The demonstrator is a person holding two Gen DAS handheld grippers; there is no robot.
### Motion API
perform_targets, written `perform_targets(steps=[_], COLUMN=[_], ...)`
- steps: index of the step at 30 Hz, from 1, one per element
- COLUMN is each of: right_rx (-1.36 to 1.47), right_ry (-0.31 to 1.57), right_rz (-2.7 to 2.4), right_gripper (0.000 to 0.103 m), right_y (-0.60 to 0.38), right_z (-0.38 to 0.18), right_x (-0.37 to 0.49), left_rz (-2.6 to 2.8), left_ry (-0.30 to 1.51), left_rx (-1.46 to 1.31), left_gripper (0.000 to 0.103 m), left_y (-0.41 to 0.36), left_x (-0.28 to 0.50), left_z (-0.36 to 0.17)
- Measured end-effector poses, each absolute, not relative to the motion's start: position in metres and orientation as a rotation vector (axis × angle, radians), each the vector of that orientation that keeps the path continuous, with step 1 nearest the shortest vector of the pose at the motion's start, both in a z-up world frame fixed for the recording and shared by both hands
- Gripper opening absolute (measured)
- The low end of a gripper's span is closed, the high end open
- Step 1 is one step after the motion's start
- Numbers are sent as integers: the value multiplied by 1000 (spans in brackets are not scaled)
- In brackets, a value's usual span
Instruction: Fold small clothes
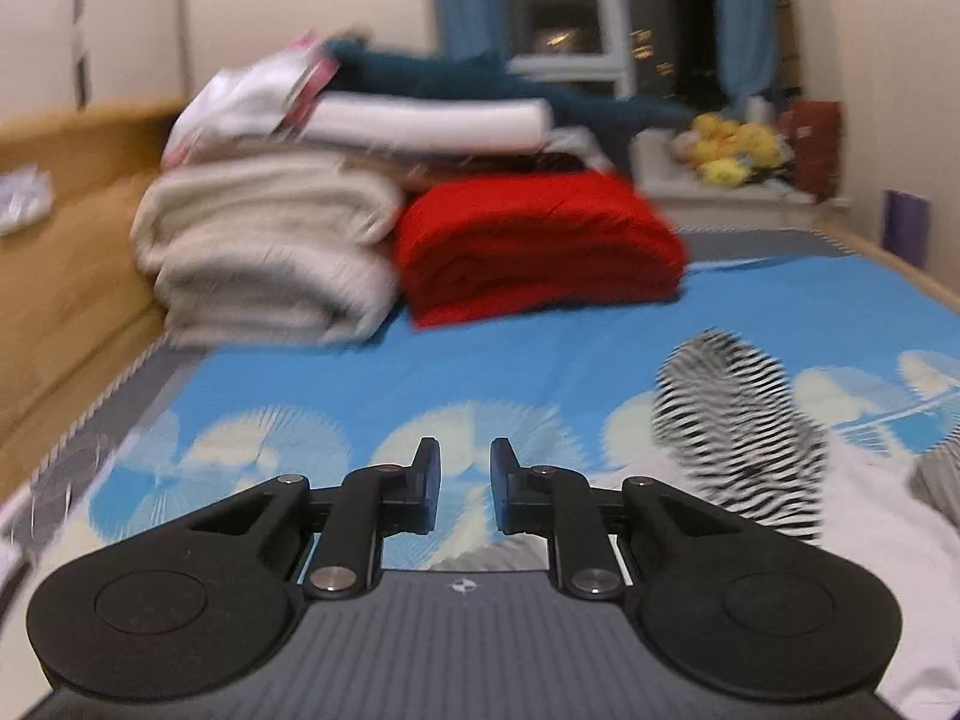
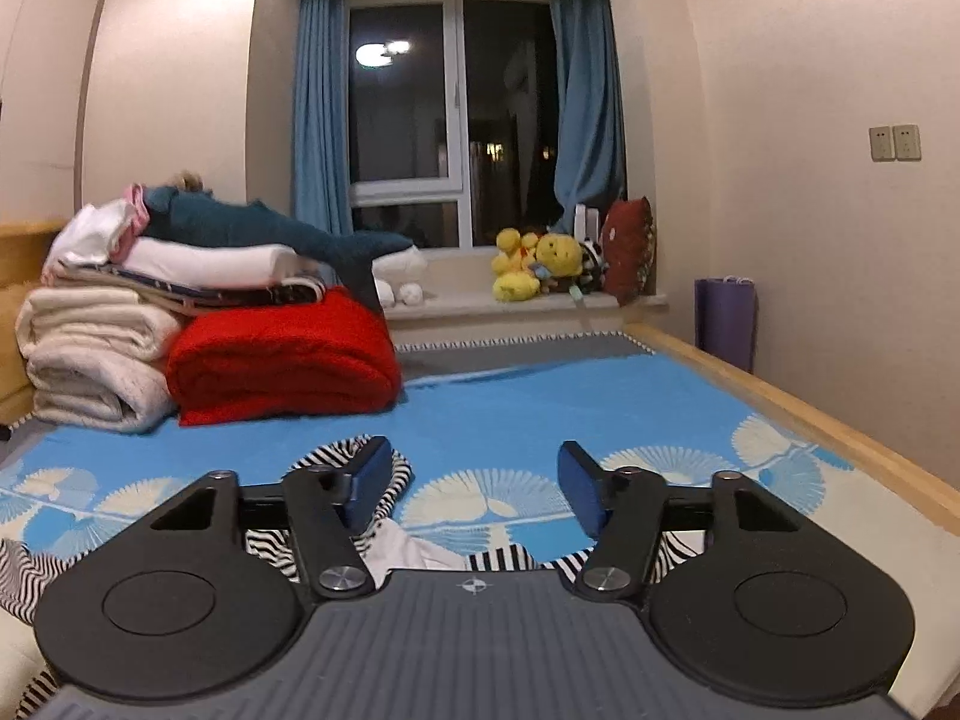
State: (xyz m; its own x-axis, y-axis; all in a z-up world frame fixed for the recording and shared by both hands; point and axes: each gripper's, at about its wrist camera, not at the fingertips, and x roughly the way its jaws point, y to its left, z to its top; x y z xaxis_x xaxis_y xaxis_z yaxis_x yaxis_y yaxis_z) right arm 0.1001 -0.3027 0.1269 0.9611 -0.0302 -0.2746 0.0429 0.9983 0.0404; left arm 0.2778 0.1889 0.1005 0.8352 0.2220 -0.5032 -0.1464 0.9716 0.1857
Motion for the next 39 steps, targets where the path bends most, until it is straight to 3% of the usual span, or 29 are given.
perform_targets(steps=[11,16,19,23,29,35,39], right_rx=[78,5,24,77,-15,49,66], right_ry=[269,274,407,407,314,406,426], right_rz=[196,287,289,350,328,274,265], right_gripper=[65,67,67,66,48,48,48], right_y=[-226,-186,-173,-163,-164,-181,-186], right_z=[167,132,105,103,107,89,81], right_x=[195,229,249,261,270,286,288], left_rz=[397,458,491,542,617,711,767], left_ry=[760,797,817,859,923,984,1014], left_rx=[-193,-258,-321,-443,-626,-693,-732], left_gripper=[19,20,20,20,27,38,39], left_y=[334,360,380,412,452,469,476], left_x=[300,294,296,298,298,303,301], left_z=[61,45,32,11,-23,-55,-68])
